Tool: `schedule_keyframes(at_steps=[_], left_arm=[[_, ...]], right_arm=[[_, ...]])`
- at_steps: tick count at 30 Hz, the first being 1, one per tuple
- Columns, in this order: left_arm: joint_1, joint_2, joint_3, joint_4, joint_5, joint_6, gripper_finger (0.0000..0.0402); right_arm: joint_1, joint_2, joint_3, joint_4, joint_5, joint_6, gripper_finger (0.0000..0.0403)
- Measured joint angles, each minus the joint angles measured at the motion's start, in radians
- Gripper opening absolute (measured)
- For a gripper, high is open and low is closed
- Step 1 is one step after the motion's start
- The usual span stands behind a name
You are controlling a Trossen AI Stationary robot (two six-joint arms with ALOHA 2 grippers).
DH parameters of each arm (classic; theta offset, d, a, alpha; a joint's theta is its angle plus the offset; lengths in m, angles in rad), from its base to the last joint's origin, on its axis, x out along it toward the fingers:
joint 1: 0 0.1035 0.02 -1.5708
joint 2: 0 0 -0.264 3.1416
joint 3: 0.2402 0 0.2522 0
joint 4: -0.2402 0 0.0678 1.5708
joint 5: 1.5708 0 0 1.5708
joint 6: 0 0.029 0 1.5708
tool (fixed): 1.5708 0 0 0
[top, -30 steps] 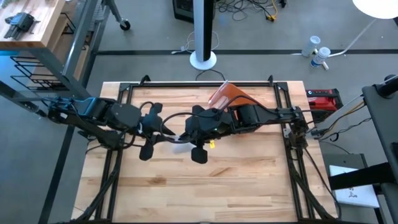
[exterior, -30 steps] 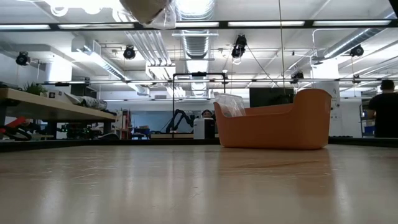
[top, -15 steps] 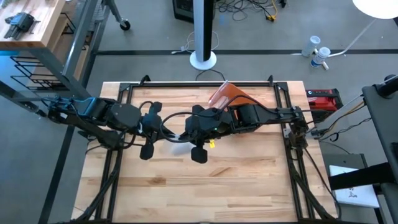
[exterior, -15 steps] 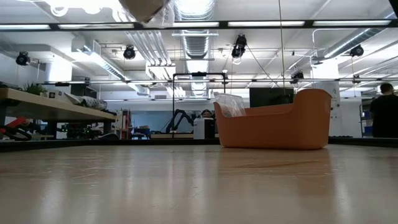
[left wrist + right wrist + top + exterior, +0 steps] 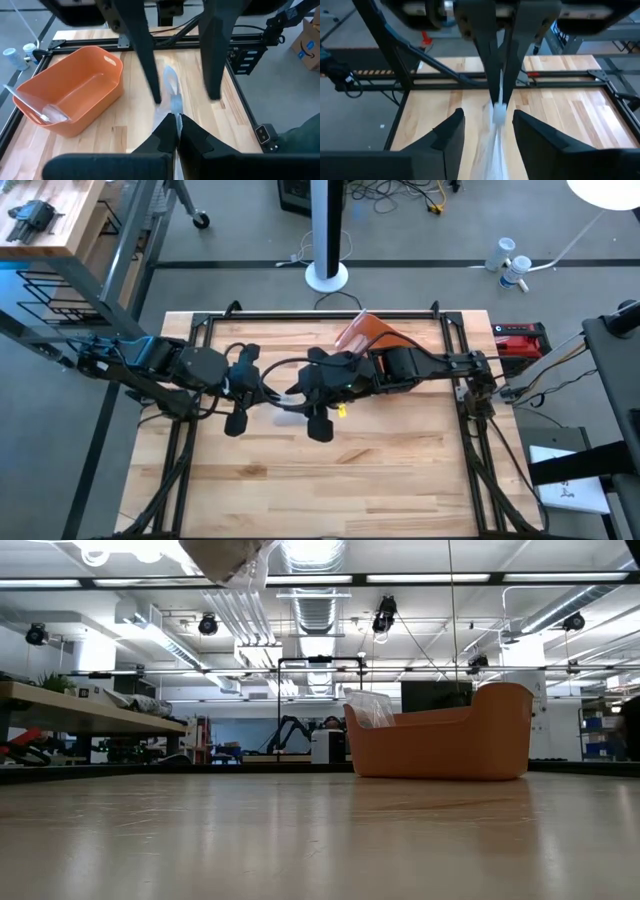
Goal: Roll bandage
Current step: Close the transparent zip bag
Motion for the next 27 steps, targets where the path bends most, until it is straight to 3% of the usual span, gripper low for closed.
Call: schedule_keyframes(at_steps=[6, 24, 27], left_arm=[[0.0, 0.0, 0.0, 0.006, 0.0, -0.006, 0.0], [0.0, -0.008, 0.001, 0.051, -0.002, -0.016, 0.0], [0.0, -0.015, 0.003, 0.049, -0.002, -0.019, 0.0]], right_arm=[[-0.002, 0.006, -0.002, 0.011, 0.055, 0.011, 0.0139], [-0.004, 0.005, -0.004, 0.009, 0.053, -0.004, 0.0014], [-0.004, -0.001, -0.003, 0.001, 0.046, -0.004, 0.0011]])
